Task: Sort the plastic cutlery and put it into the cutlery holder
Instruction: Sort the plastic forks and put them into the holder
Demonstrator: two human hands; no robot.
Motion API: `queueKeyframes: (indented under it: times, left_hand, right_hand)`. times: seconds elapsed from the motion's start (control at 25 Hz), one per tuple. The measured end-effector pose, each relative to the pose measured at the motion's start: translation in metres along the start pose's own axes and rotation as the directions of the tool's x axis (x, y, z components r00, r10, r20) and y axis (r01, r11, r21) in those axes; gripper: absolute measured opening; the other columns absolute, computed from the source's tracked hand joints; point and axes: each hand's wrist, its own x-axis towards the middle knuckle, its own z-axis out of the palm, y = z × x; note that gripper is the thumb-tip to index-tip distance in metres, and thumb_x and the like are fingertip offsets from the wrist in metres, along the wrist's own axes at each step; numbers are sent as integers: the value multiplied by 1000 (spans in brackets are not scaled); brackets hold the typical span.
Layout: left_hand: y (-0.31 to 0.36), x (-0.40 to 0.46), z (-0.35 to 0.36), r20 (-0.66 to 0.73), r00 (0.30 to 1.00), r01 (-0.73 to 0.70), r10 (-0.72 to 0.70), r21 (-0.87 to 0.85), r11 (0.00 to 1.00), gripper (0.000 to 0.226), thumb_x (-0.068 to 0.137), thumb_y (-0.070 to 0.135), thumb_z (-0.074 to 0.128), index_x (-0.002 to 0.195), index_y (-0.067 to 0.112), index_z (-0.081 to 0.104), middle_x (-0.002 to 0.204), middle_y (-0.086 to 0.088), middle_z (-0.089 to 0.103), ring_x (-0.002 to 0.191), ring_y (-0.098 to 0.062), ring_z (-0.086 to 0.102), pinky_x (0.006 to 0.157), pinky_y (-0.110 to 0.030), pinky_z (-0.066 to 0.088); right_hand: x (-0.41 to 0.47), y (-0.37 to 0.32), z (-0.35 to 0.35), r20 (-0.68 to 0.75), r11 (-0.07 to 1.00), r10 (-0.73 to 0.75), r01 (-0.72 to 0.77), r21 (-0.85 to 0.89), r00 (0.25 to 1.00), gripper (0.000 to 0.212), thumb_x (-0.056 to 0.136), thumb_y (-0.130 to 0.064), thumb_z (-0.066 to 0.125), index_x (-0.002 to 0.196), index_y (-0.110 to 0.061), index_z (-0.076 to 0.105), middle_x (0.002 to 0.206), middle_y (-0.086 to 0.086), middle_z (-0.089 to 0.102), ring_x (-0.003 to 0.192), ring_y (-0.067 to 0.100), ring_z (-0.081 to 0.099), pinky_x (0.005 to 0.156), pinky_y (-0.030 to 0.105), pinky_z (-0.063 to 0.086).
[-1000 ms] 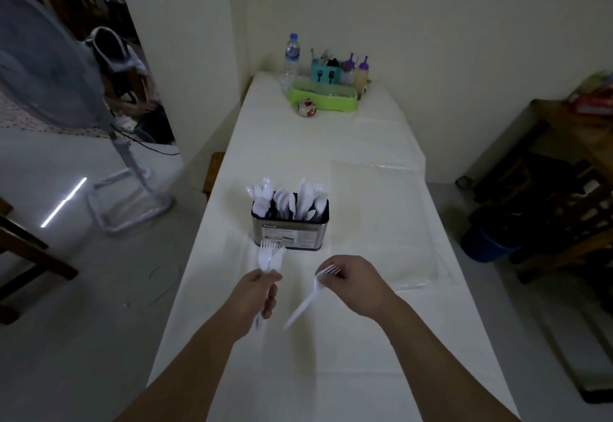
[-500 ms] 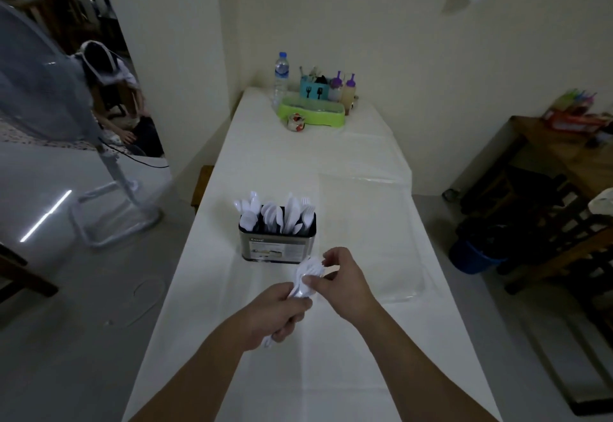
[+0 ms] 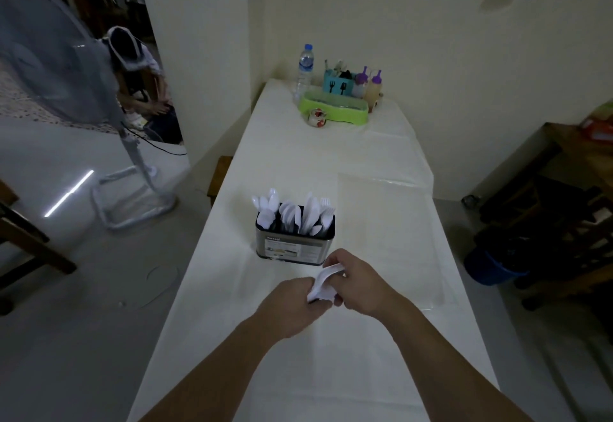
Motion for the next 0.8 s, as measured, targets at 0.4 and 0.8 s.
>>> queueKeyframes:
  times: [0.4,0.8]
  left_hand:
    - [3,35,-9,-227,971,14,74,363,932,30,99,39,43,110,22,65,101,-1,72,92,-23,67,79,-36,54]
    - [-6,28,-24,-141,990,-15,12,-21,1000,25,88,44,61,87,19,61,78,6,63,71,-10,58,67,-29,47]
  right_hand:
    - [16,-13,-6,-31,945,100,-85,317,995,20,86,-19,56,105,-23,62,97,3,70,78,14,68,69,29,52]
    - [31,-14,-5,-65,957,26,-6,290,998,21,81,-3,68,96,-18,66,80,4,67,65,16,58,55,27,47]
